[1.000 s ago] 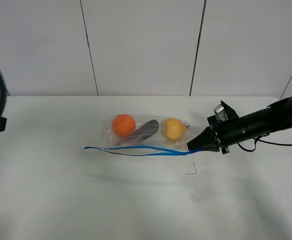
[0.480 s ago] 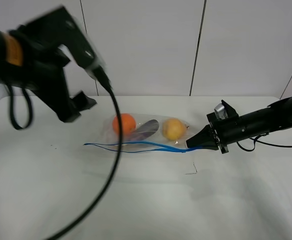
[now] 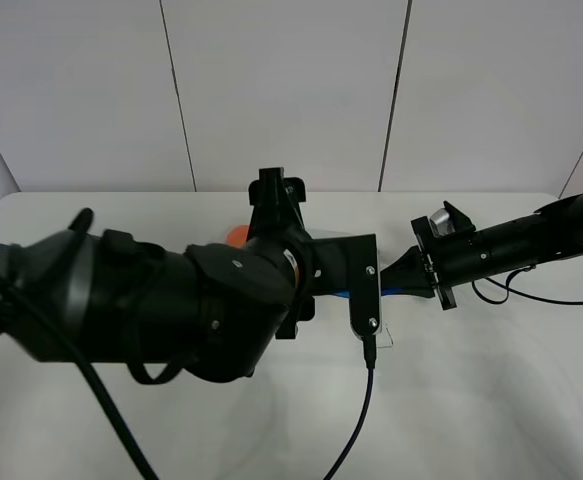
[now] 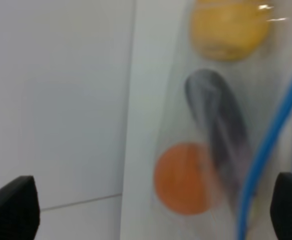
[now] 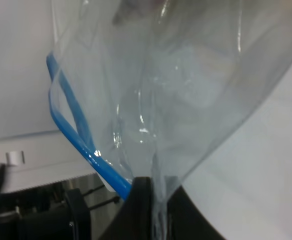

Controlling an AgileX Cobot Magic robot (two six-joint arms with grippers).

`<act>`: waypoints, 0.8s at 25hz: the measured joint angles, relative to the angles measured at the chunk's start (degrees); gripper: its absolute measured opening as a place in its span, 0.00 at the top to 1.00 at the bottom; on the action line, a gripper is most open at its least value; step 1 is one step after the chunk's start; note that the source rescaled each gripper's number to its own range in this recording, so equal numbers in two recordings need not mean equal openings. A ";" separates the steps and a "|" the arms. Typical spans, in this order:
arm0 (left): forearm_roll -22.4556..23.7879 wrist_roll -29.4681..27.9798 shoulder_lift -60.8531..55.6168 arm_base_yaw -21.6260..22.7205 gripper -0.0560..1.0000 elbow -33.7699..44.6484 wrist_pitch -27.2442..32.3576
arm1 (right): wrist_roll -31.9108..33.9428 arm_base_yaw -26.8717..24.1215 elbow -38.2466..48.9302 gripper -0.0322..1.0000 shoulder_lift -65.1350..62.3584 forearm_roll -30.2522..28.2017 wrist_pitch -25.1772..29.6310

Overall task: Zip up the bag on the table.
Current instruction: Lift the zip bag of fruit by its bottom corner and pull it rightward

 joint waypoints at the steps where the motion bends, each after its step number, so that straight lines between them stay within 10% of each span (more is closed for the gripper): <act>1: 0.69 -0.36 0.90 -0.16 0.00 0.00 -0.06 | 0.63 0.00 0.00 0.97 -0.13 0.41 0.00; 20: 9.51 -2.00 11.83 -0.16 0.06 -11.35 -3.14 | 6.52 1.05 0.00 0.97 -5.11 6.24 -0.06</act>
